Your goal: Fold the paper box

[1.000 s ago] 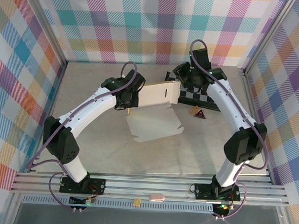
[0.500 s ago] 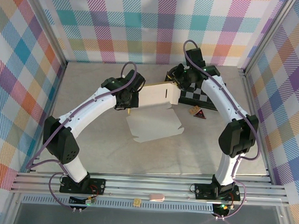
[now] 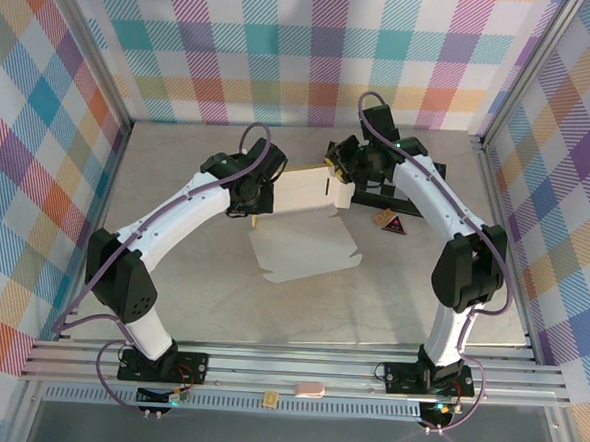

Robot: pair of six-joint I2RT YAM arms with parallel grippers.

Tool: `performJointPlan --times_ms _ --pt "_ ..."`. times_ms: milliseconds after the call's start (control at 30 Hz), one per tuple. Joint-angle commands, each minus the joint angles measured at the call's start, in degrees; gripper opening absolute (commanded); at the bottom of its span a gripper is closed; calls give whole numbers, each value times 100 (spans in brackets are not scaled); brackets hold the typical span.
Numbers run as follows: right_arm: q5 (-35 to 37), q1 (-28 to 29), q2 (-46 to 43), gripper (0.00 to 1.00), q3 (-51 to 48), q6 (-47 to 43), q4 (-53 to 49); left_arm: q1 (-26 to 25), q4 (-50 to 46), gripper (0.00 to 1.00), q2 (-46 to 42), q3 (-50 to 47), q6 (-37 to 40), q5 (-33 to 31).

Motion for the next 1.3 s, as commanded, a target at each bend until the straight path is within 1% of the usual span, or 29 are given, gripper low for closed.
performJointPlan --times_ms 0,67,167,267,467,500,533,600,667,700,733,833,867,933,1033,1100,1167,1267 --pt "-144 40 -308 25 -109 430 316 4 56 0 -43 82 31 118" --pt "-144 45 -363 19 -227 619 522 3 61 0 -56 82 27 113" --pt "-150 36 -447 16 -425 908 787 -4 75 0 -64 74 34 129" --pt "-161 41 -522 9 -629 1206 1001 -6 79 0 -71 65 19 133" --pt "-109 44 -667 5 -832 1467 1198 -11 131 0 -92 59 -9 136" --pt "-113 31 -688 5 -860 1472 1216 -9 141 0 -89 60 -2 134" --pt "-145 13 -716 8 -882 1463 1242 -7 153 0 -97 64 -7 137" --pt "-205 -68 -830 28 -948 1313 1252 -6 158 0 -85 80 7 137" --pt "-102 -168 -1080 40 -1028 931 1044 -6 150 0 -89 108 32 123" --pt "-3 -228 -1277 44 -1123 672 862 -6 151 0 -89 117 52 121" --pt "77 -279 -1462 46 -1263 475 743 -6 158 0 -97 117 83 118" --pt "211 -448 -2152 48 -2033 -58 705 -6 197 0 -102 117 128 118" --pt "237 -487 -2353 46 -2360 -230 702 -6 212 0 -97 119 143 142" --pt "174 -502 -2564 39 -2873 -580 863 -6 232 0 -80 139 167 177" --pt "-58 -498 -2538 33 -3345 -954 1167 -6 288 0 -70 162 264 249" --pt "-147 -498 -2353 31 -3331 -1257 1094 -6 281 0 -49 221 330 278" --pt "-180 -493 -2150 31 -3186 -1588 954 -6 280 0 -22 270 387 315" --pt "-125 -490 -1838 34 -2957 -1968 745 -6 289 0 -1 293 405 386"
